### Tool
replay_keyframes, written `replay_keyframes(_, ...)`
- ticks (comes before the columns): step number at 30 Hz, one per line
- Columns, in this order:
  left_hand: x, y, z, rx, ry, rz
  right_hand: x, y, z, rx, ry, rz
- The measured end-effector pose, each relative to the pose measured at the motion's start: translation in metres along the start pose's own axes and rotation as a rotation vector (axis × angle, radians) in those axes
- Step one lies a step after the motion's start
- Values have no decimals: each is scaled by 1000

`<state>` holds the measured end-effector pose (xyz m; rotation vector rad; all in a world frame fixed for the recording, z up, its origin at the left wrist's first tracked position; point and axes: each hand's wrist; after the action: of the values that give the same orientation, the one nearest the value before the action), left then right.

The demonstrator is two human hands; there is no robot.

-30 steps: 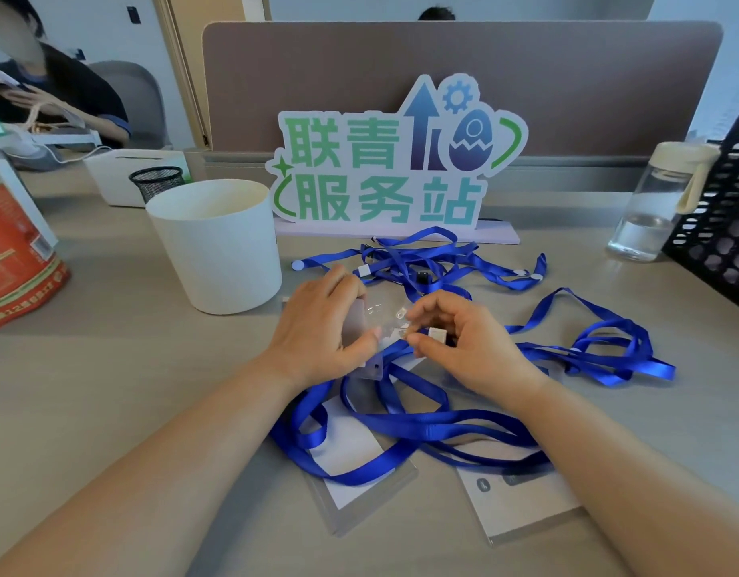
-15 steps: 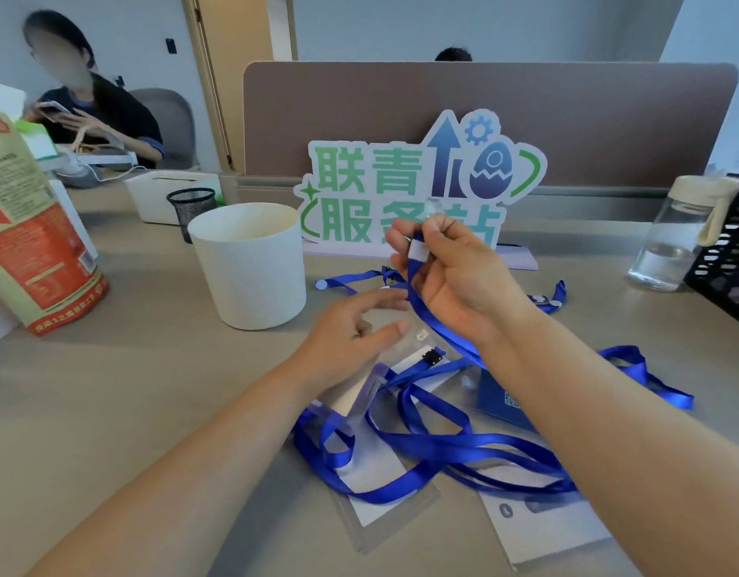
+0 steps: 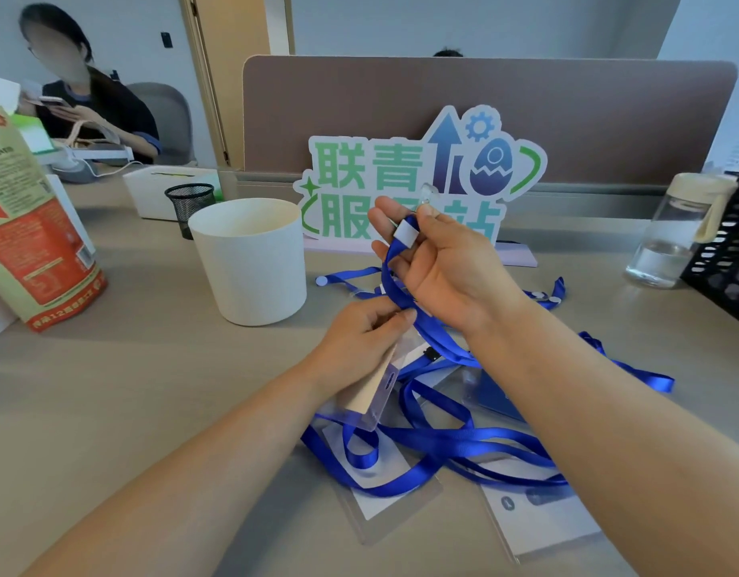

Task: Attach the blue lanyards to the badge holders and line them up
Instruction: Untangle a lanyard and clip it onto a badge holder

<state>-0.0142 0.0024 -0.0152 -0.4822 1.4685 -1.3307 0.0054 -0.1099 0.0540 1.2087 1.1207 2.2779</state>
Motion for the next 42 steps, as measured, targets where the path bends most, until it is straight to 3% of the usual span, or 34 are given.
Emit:
replay_keyframes(3, -3, -1, 2, -14, -139, 60, -2, 3, -2, -15, -21, 3)
replay_keyframes(6, -12, 1, 5, -16, -277, -57, -3, 5, -5, -39, -57, 8)
replay_keyframes(10, -25, 4, 8, -23, -333, -218, -7, 2, -7, -42, -87, -58)
replay_keyframes(16, -36, 9, 6, -65, -415, -180, -13, 1, -9, -28, -143, -179)
replay_keyframes(21, -47, -1, 0, -1, -220, -636, -29, -6, -12, 33, -211, -511)
replay_keyframes(25, -57, 3, 2, 79, 2, -844, -45, -17, -15, 144, -111, -918)
replay_keyframes(27, -59, 2, 5, 134, 86, -832, -47, -22, -15, 236, -36, -995)
replay_keyframes(31, -69, 2, 12, -69, 30, -525, -49, -28, -17, 395, 135, -1070)
replay_keyframes(35, -72, -6, -5, 104, 174, -336, -50, -39, -9, 506, 315, -1241)
replay_keyframes(39, -71, -16, -14, 107, 85, -261, -45, -50, 4, 438, 241, -1419)
replay_keyframes(42, -75, -18, -14, 79, -111, -274, -42, -45, 7, 395, 183, -1376)
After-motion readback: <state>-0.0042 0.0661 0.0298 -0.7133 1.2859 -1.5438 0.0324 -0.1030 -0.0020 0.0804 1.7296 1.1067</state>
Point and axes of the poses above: each hand's wrist, its own z-axis towards the middle knuckle, its own x-axis out of the palm, y = z × x, and after that the axes turned 15 degrees about y, right-handed
